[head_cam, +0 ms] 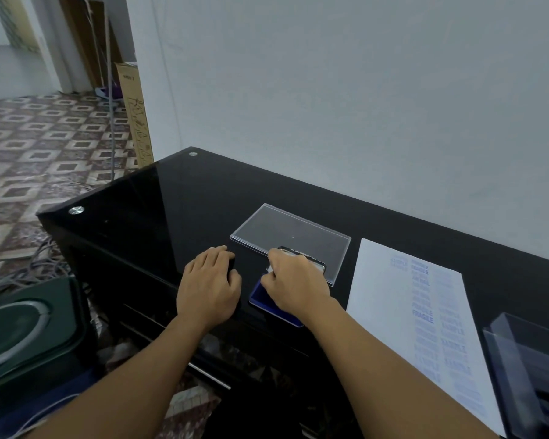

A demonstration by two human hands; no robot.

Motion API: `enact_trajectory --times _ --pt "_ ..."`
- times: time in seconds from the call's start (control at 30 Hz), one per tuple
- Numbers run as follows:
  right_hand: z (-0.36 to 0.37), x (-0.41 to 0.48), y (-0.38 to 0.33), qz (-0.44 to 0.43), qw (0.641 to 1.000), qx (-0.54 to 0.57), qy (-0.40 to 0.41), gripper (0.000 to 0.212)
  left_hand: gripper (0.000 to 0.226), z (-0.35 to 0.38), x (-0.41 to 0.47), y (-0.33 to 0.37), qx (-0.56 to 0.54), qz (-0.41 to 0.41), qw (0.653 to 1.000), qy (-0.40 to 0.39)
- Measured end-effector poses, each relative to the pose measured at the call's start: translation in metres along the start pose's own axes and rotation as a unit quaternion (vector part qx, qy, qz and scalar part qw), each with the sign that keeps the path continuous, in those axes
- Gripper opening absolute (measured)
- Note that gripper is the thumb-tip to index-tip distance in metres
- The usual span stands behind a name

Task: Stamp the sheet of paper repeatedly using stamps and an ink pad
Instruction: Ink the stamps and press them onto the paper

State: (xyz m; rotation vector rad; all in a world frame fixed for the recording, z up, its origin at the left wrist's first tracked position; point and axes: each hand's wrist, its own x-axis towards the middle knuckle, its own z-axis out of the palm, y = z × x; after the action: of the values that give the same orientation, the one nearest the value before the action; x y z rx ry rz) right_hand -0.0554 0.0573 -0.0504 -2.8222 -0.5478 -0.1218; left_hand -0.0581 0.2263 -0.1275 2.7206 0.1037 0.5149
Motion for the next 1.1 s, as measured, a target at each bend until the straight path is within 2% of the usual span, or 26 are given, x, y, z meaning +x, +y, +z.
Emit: enact_trajectory --times 0.6,1.1 --pt "0.0066 -0.0069 -0.0002 0.005 1.000 -0.002 0.007 0.020 0.038 -0.0013 -0.0004 0.0010 0.005 0.000 1.000 -0.009" --pt "0.0067 -0.0059 -0.0015 0.016 1.000 -0.006 0.007 0.016 0.038 -0.0005 -0.0006 0.0010 0.001 -0.002 1.000 -0.007"
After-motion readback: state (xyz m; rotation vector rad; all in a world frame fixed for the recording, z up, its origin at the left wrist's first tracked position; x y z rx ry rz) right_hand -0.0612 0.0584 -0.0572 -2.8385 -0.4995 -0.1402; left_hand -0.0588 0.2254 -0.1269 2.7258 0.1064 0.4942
